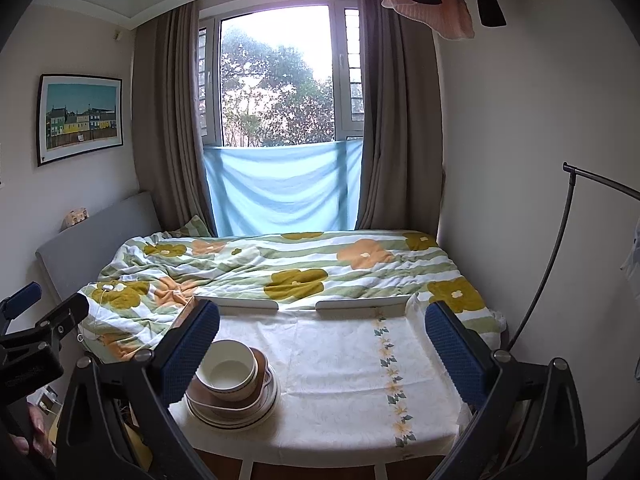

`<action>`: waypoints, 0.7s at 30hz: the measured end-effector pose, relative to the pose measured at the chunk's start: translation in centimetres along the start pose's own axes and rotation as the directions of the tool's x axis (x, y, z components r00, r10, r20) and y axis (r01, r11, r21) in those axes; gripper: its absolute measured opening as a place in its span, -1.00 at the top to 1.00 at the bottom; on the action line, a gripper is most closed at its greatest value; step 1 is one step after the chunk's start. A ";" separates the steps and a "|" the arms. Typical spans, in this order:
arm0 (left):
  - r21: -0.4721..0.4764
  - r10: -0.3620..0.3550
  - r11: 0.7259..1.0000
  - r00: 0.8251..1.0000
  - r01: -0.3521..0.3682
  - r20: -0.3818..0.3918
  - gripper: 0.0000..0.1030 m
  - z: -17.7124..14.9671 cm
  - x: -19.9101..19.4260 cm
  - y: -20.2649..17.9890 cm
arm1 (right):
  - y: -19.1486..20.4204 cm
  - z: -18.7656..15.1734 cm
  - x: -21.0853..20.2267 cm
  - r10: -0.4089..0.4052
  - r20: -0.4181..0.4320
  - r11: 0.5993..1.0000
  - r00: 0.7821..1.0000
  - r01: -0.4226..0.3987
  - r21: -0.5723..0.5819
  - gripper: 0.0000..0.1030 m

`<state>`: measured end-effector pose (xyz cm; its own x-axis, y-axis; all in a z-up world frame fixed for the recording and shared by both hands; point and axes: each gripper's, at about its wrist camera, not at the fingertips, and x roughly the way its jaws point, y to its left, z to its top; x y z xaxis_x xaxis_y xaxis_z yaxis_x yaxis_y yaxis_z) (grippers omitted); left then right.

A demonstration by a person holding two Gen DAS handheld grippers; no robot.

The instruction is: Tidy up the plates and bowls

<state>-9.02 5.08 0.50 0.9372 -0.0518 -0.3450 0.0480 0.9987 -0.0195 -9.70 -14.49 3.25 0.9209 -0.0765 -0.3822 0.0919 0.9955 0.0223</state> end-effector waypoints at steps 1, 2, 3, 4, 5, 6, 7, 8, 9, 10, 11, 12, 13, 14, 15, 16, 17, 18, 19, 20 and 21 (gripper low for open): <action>0.001 0.002 1.000 1.000 -0.002 0.002 -0.99 0.1 0.0 0.0 | 0.0 0.0 0.0 0.001 0.000 1.000 1.000 -0.001 0.000 -0.99; 0.002 0.003 1.000 1.000 -0.003 0.004 -0.99 0.2 0.0 0.0 | 0.0 0.0 0.0 0.000 0.000 1.000 1.000 0.000 -0.001 -0.99; 0.002 0.005 1.000 1.000 -0.005 0.006 -0.99 0.2 -0.1 0.0 | 0.0 0.0 0.0 -0.001 -0.001 1.000 1.000 0.001 -0.003 -0.99; 0.002 0.008 1.000 1.000 -0.008 0.007 -0.99 0.3 -0.1 0.0 | 0.0 0.1 0.2 -0.001 -0.002 1.000 1.000 0.001 -0.005 -0.99; 0.004 0.010 1.000 1.000 -0.010 0.011 -0.99 0.2 -0.2 0.0 | 0.0 0.1 0.3 0.000 -0.002 1.000 1.000 0.000 -0.006 -0.99; 0.006 0.012 1.000 1.000 -0.012 0.012 -0.99 0.5 -0.2 0.0 | 0.1 0.1 0.3 0.001 -0.002 1.000 1.000 -0.001 -0.007 -0.99; 0.008 0.015 1.000 1.000 -0.015 0.014 -0.99 0.5 -0.2 -0.1 | 0.1 0.1 0.3 0.000 -0.002 1.000 1.000 0.000 -0.007 -0.99; 0.011 0.017 1.000 1.000 -0.017 0.015 -0.99 0.5 -0.2 -0.1 | 0.1 0.1 0.3 0.000 -0.002 1.000 1.000 0.000 -0.006 -0.99; 0.015 0.021 1.000 1.000 -0.021 0.016 -1.00 0.5 -0.3 -0.2 | 0.1 0.1 0.3 0.000 -0.002 1.000 1.000 0.000 -0.006 -0.99; 0.018 0.025 1.000 1.000 -0.025 0.017 -0.99 0.5 -0.3 -0.2 | 0.1 0.1 0.2 0.000 -0.002 1.000 1.000 0.000 -0.006 -0.99; 0.019 0.027 0.999 0.999 -0.027 0.018 -0.99 0.5 -0.3 -0.2 | 0.1 0.1 0.3 0.000 -0.002 1.000 1.000 0.000 -0.006 -0.99; 0.021 0.028 0.999 0.999 -0.028 0.019 -0.99 0.6 -0.4 -0.3 | 0.1 0.1 0.3 0.000 -0.003 1.000 1.000 0.000 -0.007 -0.99; 0.021 0.028 0.999 0.999 -0.029 0.020 -1.00 0.5 -0.4 -0.3 | 0.1 0.1 0.3 0.000 -0.003 1.000 1.000 0.000 -0.006 -0.99; 0.021 0.028 0.999 0.999 -0.029 0.022 -1.00 0.5 -0.5 -0.3 | 0.2 0.1 0.2 0.000 -0.004 1.000 1.000 0.000 -0.006 -0.99; 0.020 0.029 0.999 0.999 -0.029 0.022 -1.00 0.6 -0.5 -0.2 | 0.2 0.1 0.2 0.001 -0.004 1.000 1.000 -0.001 -0.007 -0.99; 0.020 0.030 0.999 0.999 -0.030 0.023 -0.99 0.6 -0.5 -0.2 | 0.2 0.1 0.2 0.001 -0.004 1.000 1.000 -0.001 -0.007 -0.99; 0.020 0.032 0.999 0.999 -0.032 0.023 -0.99 0.6 -0.5 -0.2 | 0.2 0.1 0.2 -0.001 -0.003 1.000 1.000 0.001 -0.007 -0.99; 0.021 0.036 0.999 0.999 -0.037 0.024 -0.99 0.6 -0.5 -0.2 | 0.3 0.1 0.2 0.000 -0.003 1.000 1.000 0.000 -0.007 -0.99; 0.022 0.040 0.999 0.999 -0.040 0.026 -1.00 0.7 -0.5 -0.2 | 0.2 0.1 0.2 0.000 -0.004 1.000 1.000 0.000 -0.007 -0.99; 0.024 0.042 0.999 0.999 -0.043 0.029 -0.99 0.7 -0.5 -0.2 | 0.2 0.1 0.2 0.000 -0.004 1.000 1.000 0.000 -0.007 -0.99; 0.025 0.043 0.999 0.999 -0.044 0.032 -1.00 0.6 -0.6 -0.2 | 0.2 0.1 0.2 0.000 -0.004 1.000 1.000 0.000 -0.006 -0.99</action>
<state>-9.34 4.90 1.31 0.9490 -0.0083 -0.3152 0.0152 0.9997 0.0193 -9.42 -14.27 3.29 0.9195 -0.0760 -0.3858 0.0893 0.9959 0.0165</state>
